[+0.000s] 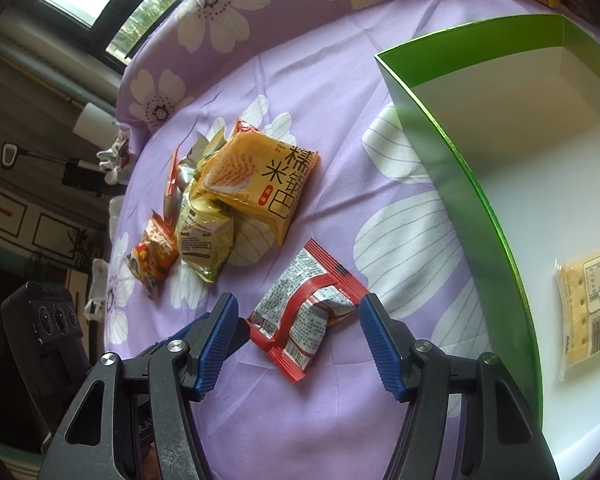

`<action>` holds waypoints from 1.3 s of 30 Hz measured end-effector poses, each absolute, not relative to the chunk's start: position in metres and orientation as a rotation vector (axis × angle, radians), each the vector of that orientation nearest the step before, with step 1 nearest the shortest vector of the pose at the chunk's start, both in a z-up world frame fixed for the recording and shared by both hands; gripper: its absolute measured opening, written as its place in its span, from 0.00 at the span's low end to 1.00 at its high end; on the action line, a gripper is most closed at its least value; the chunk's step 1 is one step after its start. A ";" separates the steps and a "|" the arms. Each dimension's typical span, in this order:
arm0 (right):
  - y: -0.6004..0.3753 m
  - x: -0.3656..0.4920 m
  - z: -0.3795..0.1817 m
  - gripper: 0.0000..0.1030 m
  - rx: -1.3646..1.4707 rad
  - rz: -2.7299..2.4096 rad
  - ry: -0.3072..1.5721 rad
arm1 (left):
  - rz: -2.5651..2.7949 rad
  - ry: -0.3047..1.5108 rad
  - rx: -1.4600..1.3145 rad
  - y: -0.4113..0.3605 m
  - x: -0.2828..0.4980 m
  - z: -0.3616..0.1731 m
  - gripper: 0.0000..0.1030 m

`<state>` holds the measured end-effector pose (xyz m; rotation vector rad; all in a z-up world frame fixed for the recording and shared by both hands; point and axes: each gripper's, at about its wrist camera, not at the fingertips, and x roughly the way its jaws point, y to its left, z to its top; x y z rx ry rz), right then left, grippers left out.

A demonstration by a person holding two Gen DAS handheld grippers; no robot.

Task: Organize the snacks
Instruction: 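Close the left gripper on the red-and-white snack packet and lift it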

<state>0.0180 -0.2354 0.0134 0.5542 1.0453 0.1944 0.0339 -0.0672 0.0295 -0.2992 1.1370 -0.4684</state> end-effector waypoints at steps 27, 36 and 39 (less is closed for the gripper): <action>-0.219 0.041 -0.007 0.64 0.435 0.308 1.100 | -0.376 1.138 -0.246 -0.095 0.021 0.029 0.19; -0.207 0.045 -0.001 0.64 0.248 0.195 1.088 | -0.321 1.159 -0.244 -0.088 0.026 0.023 0.20; -0.207 0.057 -0.009 0.64 0.256 0.259 1.116 | -0.315 1.143 -0.196 -0.090 0.023 0.020 0.20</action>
